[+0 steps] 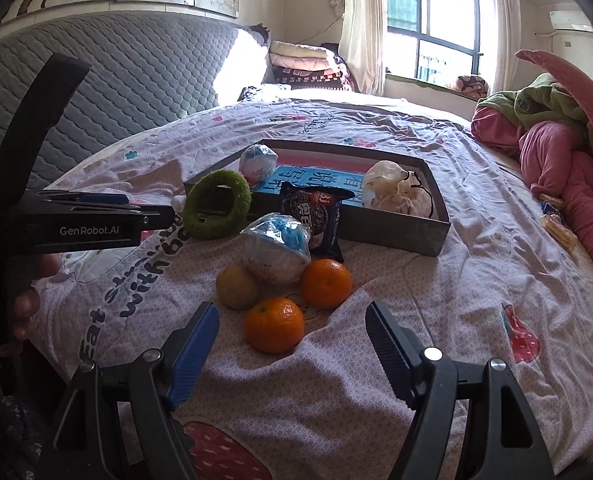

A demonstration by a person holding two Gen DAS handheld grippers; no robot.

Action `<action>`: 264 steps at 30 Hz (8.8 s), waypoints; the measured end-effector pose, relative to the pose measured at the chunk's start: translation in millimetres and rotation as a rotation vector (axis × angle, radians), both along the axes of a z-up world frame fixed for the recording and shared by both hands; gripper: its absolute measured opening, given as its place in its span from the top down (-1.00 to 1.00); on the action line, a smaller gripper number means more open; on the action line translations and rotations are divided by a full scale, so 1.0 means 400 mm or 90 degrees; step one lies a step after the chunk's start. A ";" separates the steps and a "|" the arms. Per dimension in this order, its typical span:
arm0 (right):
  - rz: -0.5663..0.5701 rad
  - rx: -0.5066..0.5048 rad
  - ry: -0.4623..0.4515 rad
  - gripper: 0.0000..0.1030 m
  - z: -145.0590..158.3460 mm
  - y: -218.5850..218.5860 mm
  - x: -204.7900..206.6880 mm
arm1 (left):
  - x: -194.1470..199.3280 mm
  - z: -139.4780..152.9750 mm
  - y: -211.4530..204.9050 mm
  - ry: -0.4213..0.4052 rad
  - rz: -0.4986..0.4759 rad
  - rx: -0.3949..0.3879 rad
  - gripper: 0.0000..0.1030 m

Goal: Organize objects
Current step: 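Move the left tool to the green ring while the right tool approaches an orange, then close the left tool on the green ring while the right tool grasps the orange, then lift the green ring with the left tool while the right tool lifts the orange, then carry the green ring over the tray box with the left tool while the right tool carries the orange there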

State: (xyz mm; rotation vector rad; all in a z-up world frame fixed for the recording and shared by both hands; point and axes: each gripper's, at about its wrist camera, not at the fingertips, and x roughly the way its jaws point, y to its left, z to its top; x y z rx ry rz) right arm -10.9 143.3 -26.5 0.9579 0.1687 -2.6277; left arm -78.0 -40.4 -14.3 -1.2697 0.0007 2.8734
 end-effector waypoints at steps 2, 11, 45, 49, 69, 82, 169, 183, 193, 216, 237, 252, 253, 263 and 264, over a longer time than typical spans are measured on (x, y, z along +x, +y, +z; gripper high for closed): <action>0.002 0.000 -0.004 -0.46 -0.006 -0.004 -0.002 | -0.008 -0.006 0.002 -0.001 0.002 -0.007 -0.30; 0.005 -0.001 -0.024 -0.46 -0.032 -0.005 -0.022 | -0.044 -0.027 -0.005 -0.008 0.008 -0.002 -0.30; 0.042 0.004 -0.037 0.22 -0.091 -0.044 -0.057 | -0.151 -0.089 -0.026 -0.019 0.015 0.040 -0.30; 0.045 0.004 -0.039 0.22 -0.097 -0.047 -0.059 | -0.161 -0.096 -0.017 -0.019 0.009 0.045 -0.30; 0.047 -0.017 -0.039 0.23 -0.094 -0.042 -0.065 | -0.149 -0.091 -0.019 -0.011 -0.022 0.097 0.62; 0.036 -0.027 -0.034 0.23 -0.086 -0.019 -0.058 | -0.100 -0.048 -0.018 0.017 -0.032 0.103 0.62; -0.011 -0.091 0.022 0.23 -0.003 0.048 -0.061 | -0.157 -0.030 0.055 0.068 -0.084 0.131 1.00; -0.017 -0.090 0.064 0.23 0.059 0.056 -0.115 | -0.189 -0.020 0.053 0.074 -0.077 0.130 1.00; -0.016 -0.088 0.069 0.23 0.069 0.058 -0.143 | -0.211 -0.026 0.049 0.070 -0.073 0.129 1.00; -0.024 -0.087 0.092 0.23 0.105 0.070 -0.215 | -0.253 0.008 0.039 0.082 -0.064 0.121 1.00; -0.037 -0.089 0.085 0.23 0.106 0.087 -0.292 | -0.298 -0.010 0.037 0.076 -0.051 0.116 0.99; -0.040 -0.083 0.068 0.23 0.078 0.086 -0.336 | -0.322 -0.035 0.029 0.067 -0.035 0.106 0.82; -0.042 -0.083 0.066 0.23 0.074 0.087 -0.339 | -0.324 -0.036 0.029 0.067 -0.034 0.105 0.80; -0.050 -0.078 0.041 0.23 0.039 0.097 -0.361 | -0.332 -0.051 0.028 0.062 -0.030 0.098 0.48; -0.051 -0.077 0.039 0.23 0.035 0.097 -0.362 | -0.333 -0.052 0.028 0.060 -0.030 0.098 0.43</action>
